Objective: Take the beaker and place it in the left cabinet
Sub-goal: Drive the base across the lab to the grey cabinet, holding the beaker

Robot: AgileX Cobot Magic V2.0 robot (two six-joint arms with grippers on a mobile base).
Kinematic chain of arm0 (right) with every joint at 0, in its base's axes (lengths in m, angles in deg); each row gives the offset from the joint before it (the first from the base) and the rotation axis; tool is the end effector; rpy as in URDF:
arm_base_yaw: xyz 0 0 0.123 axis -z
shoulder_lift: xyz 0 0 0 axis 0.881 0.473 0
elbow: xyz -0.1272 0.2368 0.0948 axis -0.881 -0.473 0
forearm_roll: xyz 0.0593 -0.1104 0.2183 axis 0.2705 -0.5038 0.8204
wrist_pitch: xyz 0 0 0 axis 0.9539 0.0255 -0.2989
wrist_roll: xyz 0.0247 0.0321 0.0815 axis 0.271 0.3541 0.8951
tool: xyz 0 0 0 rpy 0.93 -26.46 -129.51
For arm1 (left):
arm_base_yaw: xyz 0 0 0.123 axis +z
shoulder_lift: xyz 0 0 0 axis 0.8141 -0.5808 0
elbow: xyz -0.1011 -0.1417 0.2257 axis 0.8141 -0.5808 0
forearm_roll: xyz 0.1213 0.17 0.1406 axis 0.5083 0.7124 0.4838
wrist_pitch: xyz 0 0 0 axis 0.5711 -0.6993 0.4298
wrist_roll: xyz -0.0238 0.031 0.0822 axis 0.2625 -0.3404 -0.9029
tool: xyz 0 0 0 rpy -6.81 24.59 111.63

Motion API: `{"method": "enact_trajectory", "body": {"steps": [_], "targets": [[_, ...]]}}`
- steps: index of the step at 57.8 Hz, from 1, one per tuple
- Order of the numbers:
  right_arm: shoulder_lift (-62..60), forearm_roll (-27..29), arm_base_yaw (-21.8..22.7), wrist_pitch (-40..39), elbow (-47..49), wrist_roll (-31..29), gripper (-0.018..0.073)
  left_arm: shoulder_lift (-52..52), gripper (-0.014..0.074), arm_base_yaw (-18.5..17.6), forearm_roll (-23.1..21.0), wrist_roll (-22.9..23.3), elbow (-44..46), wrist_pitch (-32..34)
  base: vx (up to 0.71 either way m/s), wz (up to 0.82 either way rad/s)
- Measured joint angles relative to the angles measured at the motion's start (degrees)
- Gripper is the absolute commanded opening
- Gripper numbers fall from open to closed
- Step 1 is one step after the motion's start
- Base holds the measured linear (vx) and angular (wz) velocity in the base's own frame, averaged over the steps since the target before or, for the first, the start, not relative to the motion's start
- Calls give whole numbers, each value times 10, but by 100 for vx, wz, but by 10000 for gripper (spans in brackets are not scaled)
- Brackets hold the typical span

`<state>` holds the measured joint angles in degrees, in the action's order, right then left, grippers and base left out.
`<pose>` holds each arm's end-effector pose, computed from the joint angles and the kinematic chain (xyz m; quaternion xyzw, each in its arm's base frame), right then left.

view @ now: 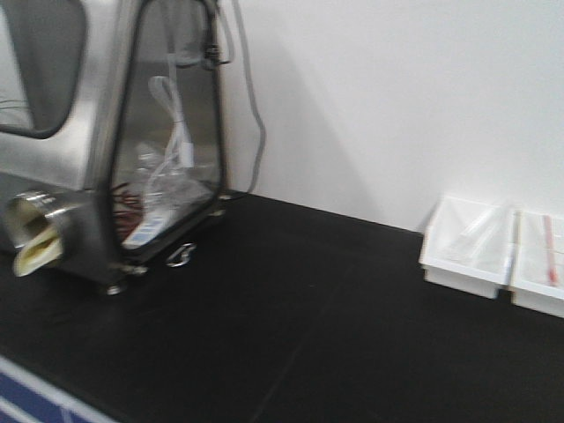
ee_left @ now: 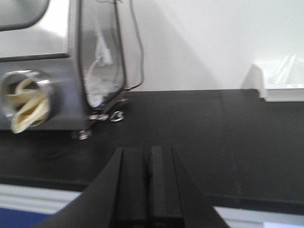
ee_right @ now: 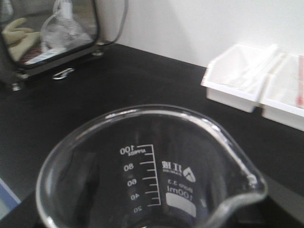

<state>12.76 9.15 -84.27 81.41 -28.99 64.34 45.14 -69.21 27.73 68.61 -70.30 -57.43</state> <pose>0.0842 0.0158 0.3308 -0.0907 0.7872 0.0472 0.6081 0.0550 -0.0145 0.2024 0.1102 0.6778 -0.0696 0.7236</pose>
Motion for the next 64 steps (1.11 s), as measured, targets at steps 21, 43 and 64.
{"method": "enact_trajectory", "body": {"steps": [21,43,64], "targets": [[0,0,0,1,0,0,-6,0,1,0,0,0,0,0,-9,65],[0,0,0,3,0,0,-6,0,1,0,0,0,0,0,-3,74],[0,0,0,3,0,0,-6,0,1,0,0,0,0,0,10,62]]}}
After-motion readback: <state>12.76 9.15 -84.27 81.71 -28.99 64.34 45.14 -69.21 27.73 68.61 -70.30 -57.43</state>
